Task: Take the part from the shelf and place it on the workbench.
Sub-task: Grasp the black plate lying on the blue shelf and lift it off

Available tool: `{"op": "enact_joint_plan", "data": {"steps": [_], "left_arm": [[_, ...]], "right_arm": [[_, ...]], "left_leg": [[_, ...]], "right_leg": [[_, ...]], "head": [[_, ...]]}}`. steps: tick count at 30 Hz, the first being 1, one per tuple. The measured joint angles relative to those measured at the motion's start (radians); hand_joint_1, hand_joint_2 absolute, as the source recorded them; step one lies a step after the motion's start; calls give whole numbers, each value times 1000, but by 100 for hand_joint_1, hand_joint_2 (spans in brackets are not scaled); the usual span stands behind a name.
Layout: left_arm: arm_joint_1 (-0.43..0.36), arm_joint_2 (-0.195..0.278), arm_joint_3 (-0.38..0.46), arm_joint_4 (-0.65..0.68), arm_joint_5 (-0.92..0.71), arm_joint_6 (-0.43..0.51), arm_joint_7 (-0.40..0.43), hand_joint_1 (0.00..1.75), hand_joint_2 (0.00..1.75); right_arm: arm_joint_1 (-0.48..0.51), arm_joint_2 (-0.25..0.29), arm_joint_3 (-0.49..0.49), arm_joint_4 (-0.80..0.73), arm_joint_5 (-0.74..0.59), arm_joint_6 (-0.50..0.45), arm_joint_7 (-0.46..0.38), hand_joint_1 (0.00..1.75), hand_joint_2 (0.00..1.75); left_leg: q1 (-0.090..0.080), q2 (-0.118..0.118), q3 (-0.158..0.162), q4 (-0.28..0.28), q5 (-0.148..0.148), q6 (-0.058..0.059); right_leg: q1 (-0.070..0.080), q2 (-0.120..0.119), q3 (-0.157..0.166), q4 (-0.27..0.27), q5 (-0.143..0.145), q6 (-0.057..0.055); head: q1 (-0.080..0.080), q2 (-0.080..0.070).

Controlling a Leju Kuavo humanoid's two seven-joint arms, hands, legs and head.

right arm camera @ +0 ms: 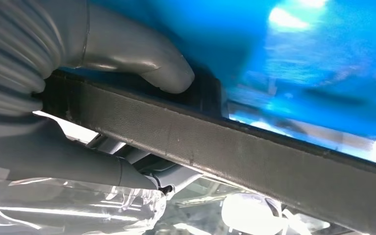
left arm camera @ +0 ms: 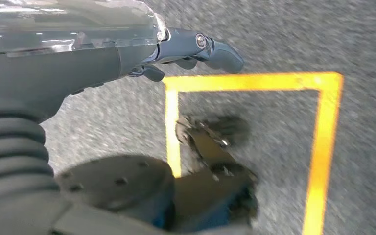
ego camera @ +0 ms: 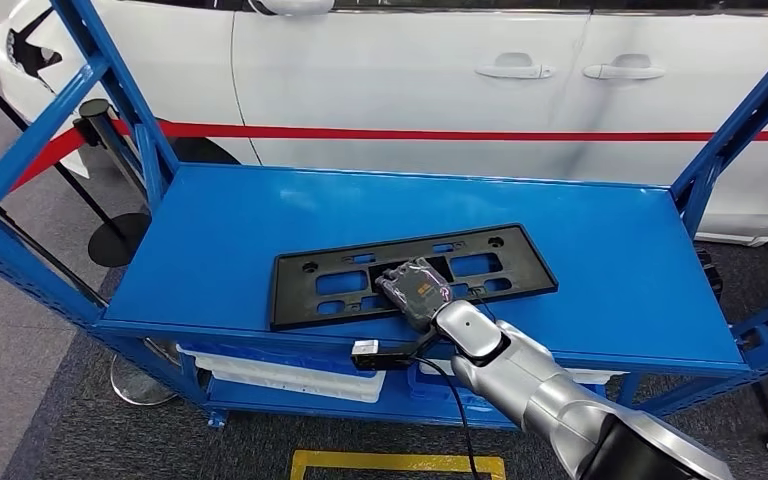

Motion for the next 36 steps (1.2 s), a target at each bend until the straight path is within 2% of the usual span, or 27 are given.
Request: {"op": "enact_joint_plan", "data": {"steps": [1,2,4,5,6,7,9,10,11,12,14,16,17,19,20,21,22,23,25,26,27,29,31,33,35,36], "left_arm": [[0,-2,-2,0,-1,6,14,0,175],[-1,-4,-3,0,-1,12,26,0,175],[-2,-8,-4,0,-1,23,46,0,175],[-1,-10,-4,0,-1,28,53,0,175],[0,-13,-5,0,-2,33,58,0,175],[0,-15,-5,0,-2,36,61,0,175],[-1,-22,-6,0,-3,40,67,0,175],[-1,-26,-8,0,-6,41,70,0,175],[-1,-30,-11,0,-9,42,75,0,175],[0,-34,-13,0,-13,43,79,0,175],[1,-38,-17,0,-18,45,85,0,175],[0,-41,-20,0,-20,46,88,0,175],[0,-41,-21,0,-20,46,89,0,175],[2,-42,-21,0,-22,46,91,0,175],[3,-42,-22,0,-24,45,92,0,175],[5,-43,-23,0,-28,43,95,0,175],[5,-44,-26,0,-32,42,98,0,175],[5,-45,-29,0,-36,41,101,0,175],[5,-45,-36,0,-43,40,107,0,175],[5,-45,-39,0,-44,40,109,0,175],[5,-46,-41,0,-45,40,111,0,175],[7,-46,-44,0,-46,41,114,0,175],[8,-48,-45,0,-47,41,117,0,175],[6,-50,-46,0,-48,41,120,0,175],[5,-51,-47,0,-51,40,121,0,175],[5,-51,-47,0,-52,40,122,0,175]], "right_arm": [[8,0,-9,0,-1,-8,-1,175,175],[17,0,-17,0,-3,-18,-2,175,175],[36,0,-35,0,-15,-48,-14,175,175],[46,0,-45,-1,-22,-67,-22,175,175],[56,0,-56,-2,-27,-90,-30,175,175],[65,1,-66,-5,-26,-118,-32,175,175],[89,3,-93,-26,14,-187,-21,175,175],[109,4,-116,-53,57,-222,-11,175,175],[138,6,-151,-94,113,-250,-5,175,175],[173,10,-198,-146,171,-269,-6,175,175],[240,25,-295,-248,254,-285,-17,175,175],[279,39,-367,-317,279,-288,-21,175,175],[289,44,-393,-343,282,-289,-21,175,175],[309,49,-434,-383,294,-290,-28,175,175],[323,52,-453,-402,307,-290,-38,175,175],[340,57,-473,-422,326,-290,-49,175,175],[357,64,-496,-444,351,-290,-59,175,175],[371,71,-521,-468,378,-290,-61,175,175],[385,79,-564,-520,423,-290,-41,175,175],[385,79,-581,-547,437,-290,-27,175,175],[383,75,-594,-573,446,-290,-14,175,175],[377,66,-608,-613,456,-290,-1,175,175],[362,52,-613,-643,461,-290,3,175,175],[332,36,-614,-664,461,-290,3,175,175],[297,18,-614,-682,455,-290,-3,175,175],[282,9,-615,-692,448,-290,-11,175,175]], "left_leg": [[2,1,2,-5,4,8],[3,2,3,-8,8,14],[0,3,0,-8,9,19],[-1,3,0,-8,9,19],[-2,3,0,-7,9,20],[-2,2,1,-7,9,19],[-2,-1,3,-5,7,17],[-4,-3,3,-2,4,13],[-5,-5,1,1,2,8],[-6,-6,-1,3,0,2],[-5,-7,-5,4,-3,-10],[-3,-6,-15,28,-23,-22],[-2,-6,-32,66,-47,-28],[2,-6,-91,195,-110,-37],[4,-6,-119,253,-130,-41],[6,-6,-135,284,-131,-43],[8,-6,-132,274,-112,-45],[10,-5,-114,228,-78,-44],[9,-5,-57,95,-11,-38],[7,-5,-37,47,5,-32],[5,-5,-27,21,8,-26],[1,-5,-27,11,5,-12],[2,-4,-26,4,10,1],[2,-3,-25,0,14,13],[-1,-3,-25,1,13,19],[-2,-3,-25,2,12,21]], "right_leg": [[0,0,-9,22,-17,4],[0,1,-29,67,-46,6],[0,1,-89,196,-113,8],[0,1,-112,248,-131,8],[0,1,-122,270,-130,8],[0,1,-111,251,-110,6],[1,1,-45,127,-46,-3],[3,0,-12,61,-23,-7],[5,0,9,17,-11,-11],[7,-1,18,-3,-10,-14],[8,-1,16,-9,-9,-20],[4,-3,16,-14,-7,-29],[1,-5,17,-17,-6,-33],[0,-8,16,-17,-7,-37],[0,-8,16,-17,-7,-37],[0,-8,16,-16,-8,-38],[0,-7,16,-16,-9,-37],[0,-6,17,-15,-10,-36],[1,-4,18,-12,-14,-30],[2,-4,16,-10,-14,-25],[3,-3,13,-9,-14,-20],[2,-3,8,-9,-11,-7],[-1,-3,0,8,-24,4],[-3,-2,-43,97,-74,9],[-3,-2,-109,228,-128,10],[-3,-2,-130,266,-133,11]], "head": [[1,0],[1,0],[2,0],[2,0],[2,0],[2,0],[2,0],[2,0],[2,0],[1,0],[1,0],[0,0],[-1,0],[-2,0],[-2,0],[-2,0],[-2,0],[-2,0],[-2,0],[-2,0],[-1,0],[0,0],[0,0],[0,0],[0,0],[0,0]]}}
